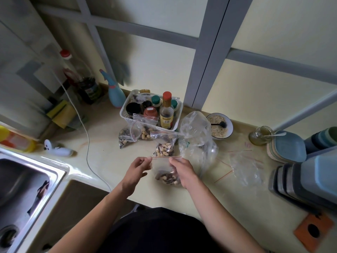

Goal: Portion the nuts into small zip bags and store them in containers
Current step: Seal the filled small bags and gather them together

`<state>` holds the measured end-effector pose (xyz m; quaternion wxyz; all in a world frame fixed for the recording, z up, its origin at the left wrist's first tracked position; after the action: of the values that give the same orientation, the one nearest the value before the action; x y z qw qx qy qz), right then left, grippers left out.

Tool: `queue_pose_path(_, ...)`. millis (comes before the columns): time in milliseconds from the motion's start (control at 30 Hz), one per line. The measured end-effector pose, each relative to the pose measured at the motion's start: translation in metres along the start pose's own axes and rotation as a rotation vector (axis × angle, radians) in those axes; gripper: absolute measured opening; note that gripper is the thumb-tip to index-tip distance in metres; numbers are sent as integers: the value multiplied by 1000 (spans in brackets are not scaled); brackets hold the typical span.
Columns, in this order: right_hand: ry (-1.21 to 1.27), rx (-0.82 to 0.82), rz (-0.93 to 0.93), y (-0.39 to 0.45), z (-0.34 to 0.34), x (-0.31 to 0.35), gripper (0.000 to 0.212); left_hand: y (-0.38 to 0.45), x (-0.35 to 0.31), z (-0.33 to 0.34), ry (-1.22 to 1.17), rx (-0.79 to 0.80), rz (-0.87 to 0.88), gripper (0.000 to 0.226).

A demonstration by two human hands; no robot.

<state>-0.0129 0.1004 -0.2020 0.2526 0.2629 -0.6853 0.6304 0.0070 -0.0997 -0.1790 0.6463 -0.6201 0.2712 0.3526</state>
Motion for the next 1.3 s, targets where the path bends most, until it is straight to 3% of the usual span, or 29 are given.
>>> queue_pose_path(67, 127, 11, 49, 4, 6, -4, 10, -3, 6, 15, 15, 195, -92, 40)
queue_pose_path(133, 239, -17, 40, 9, 5, -1, 10, -4, 3, 22, 133, 259, -75, 26)
queue_pose_path(200, 318, -69, -16, 11, -2, 7, 8, 2, -10, 22, 149, 186, 0, 16)
queue_pose_path(300, 345, -147, -75, 12, -12, 16, 14, 12, -28, 20, 80, 70, 84, 18)
queue_pose_path(367, 293, -200, -78, 13, -16, 18, 23, 21, -29, 8, 63, -44, 75, 16)
queue_pose_path(500, 237, -291, -37, 16, -23, 12, 34, 32, -12, -25, 115, -238, -34, 32)
queue_pose_path(667, 41, -515, -10, 7, -32, 6, 29, 35, -6, -19, 73, -122, -90, 33)
queue_pose_path(800, -109, -780, -242, -23, -41, 51, 13, 44, -7, -18, 81, -72, -80, 13)
queue_pose_path(867, -89, -726, -321, -25, -27, 68, 6, 49, -8, -24, 85, -86, -77, 12)
queue_pose_path(1100, -46, -69, -256, 4, 98, 67, 10, 51, -9, -64, 71, -133, -115, 17)
queue_pose_path(1167, -97, 20, -269, 6, 126, 71, 14, 48, -10, -79, 74, -143, -123, 17)
queue_pose_path(1300, -190, 87, -289, 5, 165, 82, 42, 45, -9, -113, 80, -161, -144, 18)
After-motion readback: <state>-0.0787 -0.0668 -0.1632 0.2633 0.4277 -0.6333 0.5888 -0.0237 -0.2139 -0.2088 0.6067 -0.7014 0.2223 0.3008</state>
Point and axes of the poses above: each hand's wrist, its own y-axis towards the middle knuckle, its own z-axis out of the palm, x = y × z, the point moved 10 cm from there along y, towards the middle knuckle, and after that the axes turned 5 degrees about -y, right-handed, at the moved point
